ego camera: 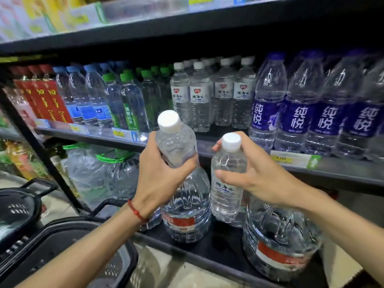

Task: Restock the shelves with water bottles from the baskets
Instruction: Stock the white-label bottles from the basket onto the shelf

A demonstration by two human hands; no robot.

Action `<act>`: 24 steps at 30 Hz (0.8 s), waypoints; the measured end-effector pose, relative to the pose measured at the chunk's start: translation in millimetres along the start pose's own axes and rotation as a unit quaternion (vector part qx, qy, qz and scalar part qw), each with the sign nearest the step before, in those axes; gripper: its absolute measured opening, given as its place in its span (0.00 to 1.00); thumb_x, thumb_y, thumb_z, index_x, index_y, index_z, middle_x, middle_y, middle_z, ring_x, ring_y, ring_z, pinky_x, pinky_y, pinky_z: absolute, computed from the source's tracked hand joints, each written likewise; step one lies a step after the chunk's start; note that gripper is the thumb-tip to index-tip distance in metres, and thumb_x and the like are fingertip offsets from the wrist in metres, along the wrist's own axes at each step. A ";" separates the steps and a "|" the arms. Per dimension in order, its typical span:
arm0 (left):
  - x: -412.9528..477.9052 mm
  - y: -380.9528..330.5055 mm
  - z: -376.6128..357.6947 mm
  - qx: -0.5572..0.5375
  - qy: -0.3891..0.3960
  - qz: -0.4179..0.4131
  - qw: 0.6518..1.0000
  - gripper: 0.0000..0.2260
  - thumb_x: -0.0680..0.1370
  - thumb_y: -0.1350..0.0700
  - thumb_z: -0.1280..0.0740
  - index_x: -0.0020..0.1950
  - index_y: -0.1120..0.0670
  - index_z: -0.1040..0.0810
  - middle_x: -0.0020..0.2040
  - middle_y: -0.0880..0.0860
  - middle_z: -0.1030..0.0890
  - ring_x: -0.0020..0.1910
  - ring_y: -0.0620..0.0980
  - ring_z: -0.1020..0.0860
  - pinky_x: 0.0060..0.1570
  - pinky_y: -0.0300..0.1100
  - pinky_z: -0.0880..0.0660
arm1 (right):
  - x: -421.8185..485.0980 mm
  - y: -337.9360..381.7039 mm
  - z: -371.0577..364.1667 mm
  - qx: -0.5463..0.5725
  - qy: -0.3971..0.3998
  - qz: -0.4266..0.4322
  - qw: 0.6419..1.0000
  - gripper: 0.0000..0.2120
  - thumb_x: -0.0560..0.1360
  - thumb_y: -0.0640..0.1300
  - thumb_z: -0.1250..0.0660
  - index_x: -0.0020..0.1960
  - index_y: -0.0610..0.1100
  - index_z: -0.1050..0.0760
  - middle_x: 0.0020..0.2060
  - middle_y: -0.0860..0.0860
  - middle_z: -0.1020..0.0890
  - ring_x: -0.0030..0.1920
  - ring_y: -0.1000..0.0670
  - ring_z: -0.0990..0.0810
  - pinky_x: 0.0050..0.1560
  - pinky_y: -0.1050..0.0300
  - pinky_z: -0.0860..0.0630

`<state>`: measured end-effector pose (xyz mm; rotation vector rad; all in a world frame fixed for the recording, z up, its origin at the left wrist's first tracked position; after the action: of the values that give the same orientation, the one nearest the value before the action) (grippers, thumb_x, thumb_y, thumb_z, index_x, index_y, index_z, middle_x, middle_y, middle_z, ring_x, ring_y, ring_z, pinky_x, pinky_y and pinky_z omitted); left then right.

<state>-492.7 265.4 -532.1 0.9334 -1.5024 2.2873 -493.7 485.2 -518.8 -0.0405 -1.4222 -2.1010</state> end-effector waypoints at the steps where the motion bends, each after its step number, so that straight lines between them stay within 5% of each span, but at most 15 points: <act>1: 5.2 -7.2 -1.3 -0.005 0.005 -0.011 1.000 0.25 0.69 0.49 0.18 0.61 0.52 0.25 0.53 0.45 0.16 0.54 0.43 0.17 0.54 0.41 0.20 | -2.5 5.9 5.4 -0.002 -0.001 0.003 1.000 0.19 0.77 0.36 0.26 0.64 0.42 0.30 0.52 0.47 0.20 0.56 0.40 0.21 0.58 0.42 0.24; 6: 30.6 -48.3 -13.7 0.012 -0.017 -0.089 0.996 0.26 0.69 0.46 0.18 0.61 0.53 0.24 0.54 0.41 0.17 0.53 0.39 0.18 0.53 0.38 0.21 | -20.3 36.7 32.8 -0.017 -0.013 0.010 1.000 0.20 0.77 0.41 0.24 0.64 0.47 0.29 0.53 0.49 0.20 0.56 0.32 0.22 0.57 0.29 0.22; 11: 53.0 -62.8 -41.8 -0.018 -0.042 -0.146 0.988 0.25 0.70 0.49 0.18 0.60 0.53 0.25 0.52 0.44 0.18 0.50 0.37 0.19 0.49 0.31 0.24 | -35.1 50.0 60.0 -0.045 -0.033 0.011 0.998 0.20 0.77 0.41 0.25 0.65 0.47 0.28 0.52 0.51 0.20 0.54 0.46 0.19 0.57 0.49 0.20; 18: 95.6 -28.4 -101.9 -0.020 -0.045 -0.079 0.996 0.25 0.68 0.46 0.17 0.58 0.53 0.25 0.49 0.41 0.19 0.48 0.28 0.21 0.49 0.26 0.26 | -48.2 48.4 80.8 -0.108 -0.066 0.015 0.992 0.20 0.77 0.41 0.25 0.65 0.46 0.29 0.53 0.56 0.21 0.55 0.55 0.20 0.56 0.65 0.25; 21: 112.4 -8.0 -122.0 0.003 -0.045 -0.028 0.999 0.26 0.68 0.44 0.18 0.57 0.56 0.23 0.48 0.44 0.18 0.46 0.39 0.19 0.48 0.29 0.25 | -50.8 42.9 84.3 -0.114 -0.077 0.005 0.990 0.20 0.77 0.40 0.25 0.65 0.45 0.29 0.54 0.57 0.22 0.55 0.57 0.21 0.57 0.68 0.26; 24: 124.4 7.1 -134.9 0.024 -0.066 0.035 0.997 0.28 0.65 0.38 0.19 0.52 0.56 0.24 0.48 0.52 0.16 0.47 0.52 0.17 0.49 0.44 0.20 | -52.1 38.1 87.3 -0.117 -0.093 0.004 0.989 0.20 0.77 0.39 0.25 0.65 0.44 0.28 0.54 0.60 0.22 0.57 0.59 0.21 0.58 0.69 0.27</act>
<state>-641.9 365.5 -494.3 1.0821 -1.5626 2.3609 -458.0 574.0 -467.4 -0.3428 -1.2673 -2.2968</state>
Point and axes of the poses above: each hand's wrist, its own x-axis towards the middle knuckle, its own z-axis out of the back of the hand, y = z × x, the point moved 3 cm from there along x, towards the middle knuckle
